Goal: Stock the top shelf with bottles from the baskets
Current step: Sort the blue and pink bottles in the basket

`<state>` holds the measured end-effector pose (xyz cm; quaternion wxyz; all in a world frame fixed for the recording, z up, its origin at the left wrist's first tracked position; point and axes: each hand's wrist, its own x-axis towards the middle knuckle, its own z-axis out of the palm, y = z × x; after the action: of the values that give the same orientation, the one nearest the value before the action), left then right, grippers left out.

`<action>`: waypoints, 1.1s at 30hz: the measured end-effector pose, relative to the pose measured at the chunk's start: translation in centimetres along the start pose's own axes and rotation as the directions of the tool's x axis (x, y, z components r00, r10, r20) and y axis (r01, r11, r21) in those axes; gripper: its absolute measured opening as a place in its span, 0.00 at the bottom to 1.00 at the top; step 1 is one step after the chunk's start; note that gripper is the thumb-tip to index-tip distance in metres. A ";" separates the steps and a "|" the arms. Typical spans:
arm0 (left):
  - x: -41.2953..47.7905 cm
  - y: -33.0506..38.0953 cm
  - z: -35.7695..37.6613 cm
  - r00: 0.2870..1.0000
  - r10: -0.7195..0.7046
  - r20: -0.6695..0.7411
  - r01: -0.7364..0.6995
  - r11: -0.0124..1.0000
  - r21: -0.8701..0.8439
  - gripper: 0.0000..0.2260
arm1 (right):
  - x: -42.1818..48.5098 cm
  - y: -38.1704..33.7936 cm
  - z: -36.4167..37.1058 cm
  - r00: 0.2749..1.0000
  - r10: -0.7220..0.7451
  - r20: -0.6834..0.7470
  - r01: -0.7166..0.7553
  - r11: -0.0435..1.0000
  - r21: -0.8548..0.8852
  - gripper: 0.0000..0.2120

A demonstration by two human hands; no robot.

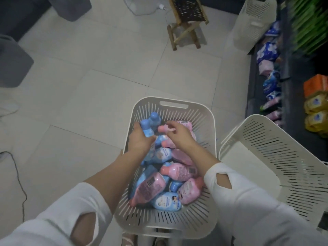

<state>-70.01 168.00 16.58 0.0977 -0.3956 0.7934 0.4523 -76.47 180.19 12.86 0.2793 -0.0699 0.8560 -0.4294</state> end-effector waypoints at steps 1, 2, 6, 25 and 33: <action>0.2 -0.3 0.1 1.000 -0.002 -0.006 0.002 1.000 0.013 0.20 | 1.3 -0.2 0.3 0.999 -0.042 -0.003 0.041 0.992 -0.122 0.20; 0.4 -0.5 0.2 1.000 -0.002 -0.008 0.003 1.000 0.025 0.20 | 2.5 -0.5 0.7 0.997 -0.076 0.012 0.077 0.973 -0.218 0.22; 1.3 -1.2 0.7 0.999 0.036 0.006 -0.036 0.998 0.055 0.22 | 6.6 -1.2 2.7 0.973 -0.176 0.147 0.225 0.853 -0.471 0.25; -1.0 3.1 -3.6 0.970 0.201 0.137 -0.217 0.970 0.111 0.22 | 2.5 -6.2 -2.9 0.979 -0.202 -0.001 0.162 0.787 -0.595 0.12; -6.8 7.4 -8.0 0.840 0.440 0.318 -0.500 0.855 0.137 0.22 | -7.8 -10.1 -7.9 0.974 -0.093 -0.208 -0.059 0.778 -0.625 0.15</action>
<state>-69.19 167.38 29.35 0.1345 -0.1078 0.8889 0.4244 -75.39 182.22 27.68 0.1362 -0.1169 0.9755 -0.1275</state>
